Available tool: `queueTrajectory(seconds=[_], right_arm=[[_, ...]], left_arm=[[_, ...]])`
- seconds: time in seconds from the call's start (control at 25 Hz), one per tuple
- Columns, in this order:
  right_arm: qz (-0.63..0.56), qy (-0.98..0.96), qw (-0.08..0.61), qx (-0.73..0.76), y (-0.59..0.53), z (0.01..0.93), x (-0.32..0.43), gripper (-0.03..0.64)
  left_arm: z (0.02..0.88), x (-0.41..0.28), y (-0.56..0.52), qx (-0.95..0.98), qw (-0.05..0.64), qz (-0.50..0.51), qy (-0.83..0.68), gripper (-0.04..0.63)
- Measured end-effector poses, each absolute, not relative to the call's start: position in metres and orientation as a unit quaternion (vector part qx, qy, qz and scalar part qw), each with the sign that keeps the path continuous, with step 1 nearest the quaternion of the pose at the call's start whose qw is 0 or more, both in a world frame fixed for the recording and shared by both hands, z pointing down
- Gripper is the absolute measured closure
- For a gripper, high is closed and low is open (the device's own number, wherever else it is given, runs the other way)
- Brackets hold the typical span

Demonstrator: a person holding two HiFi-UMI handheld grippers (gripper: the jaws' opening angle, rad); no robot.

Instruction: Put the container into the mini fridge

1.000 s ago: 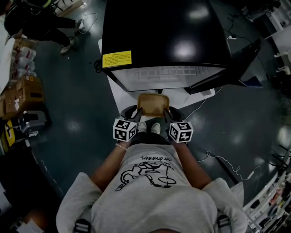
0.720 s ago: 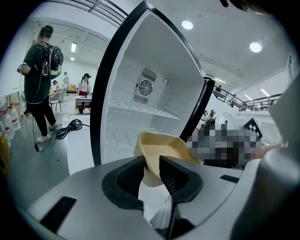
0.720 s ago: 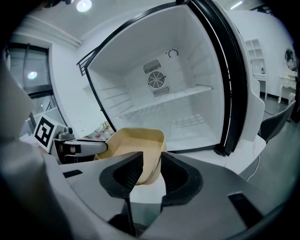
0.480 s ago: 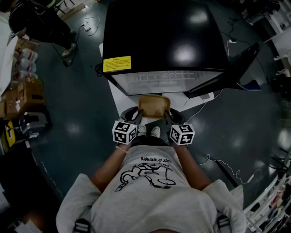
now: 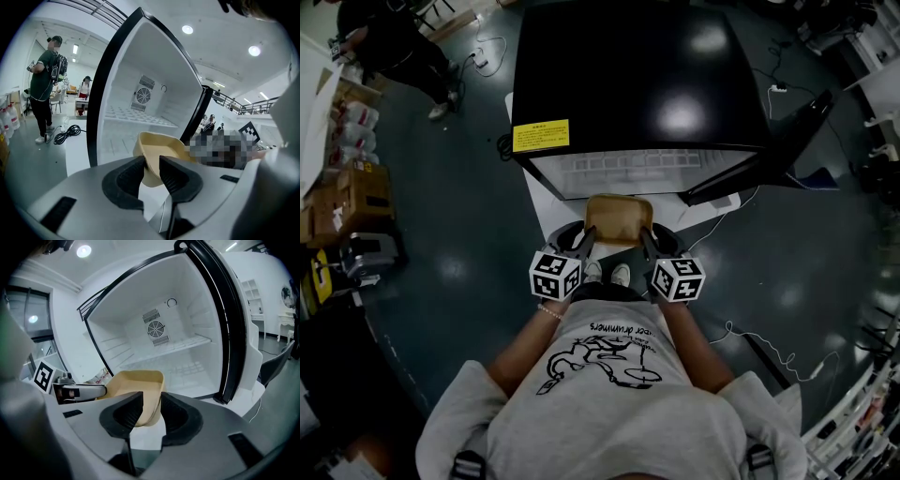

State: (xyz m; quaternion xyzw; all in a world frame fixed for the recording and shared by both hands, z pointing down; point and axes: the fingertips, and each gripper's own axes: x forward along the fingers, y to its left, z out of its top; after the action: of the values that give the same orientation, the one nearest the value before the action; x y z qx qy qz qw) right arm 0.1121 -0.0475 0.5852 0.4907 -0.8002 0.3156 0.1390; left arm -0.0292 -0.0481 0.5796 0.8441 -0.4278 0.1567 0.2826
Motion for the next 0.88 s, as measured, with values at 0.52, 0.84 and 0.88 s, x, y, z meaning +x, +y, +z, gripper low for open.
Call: queueTrajectory(seconds=[0.52,0.84,0.88], right_arm=[[0.309,-0.803,0.127,0.494,-0.058,0.564,0.113,0.505],[0.299,-0.806,0.12,0.496,-0.066,0.55,0.111,0.505],[0.298,-0.806,0.119,0.496,-0.067,0.549,0.111,0.505]], left_arm=[[0.561,-0.029,-0.056,0.842,0.292,0.136,-0.433,0.486],[0.546,-0.031,-0.063,0.844,0.286,0.123,-0.436,0.486],[0.545,-0.031,-0.064,0.845,0.285,0.122,-0.436,0.486]])
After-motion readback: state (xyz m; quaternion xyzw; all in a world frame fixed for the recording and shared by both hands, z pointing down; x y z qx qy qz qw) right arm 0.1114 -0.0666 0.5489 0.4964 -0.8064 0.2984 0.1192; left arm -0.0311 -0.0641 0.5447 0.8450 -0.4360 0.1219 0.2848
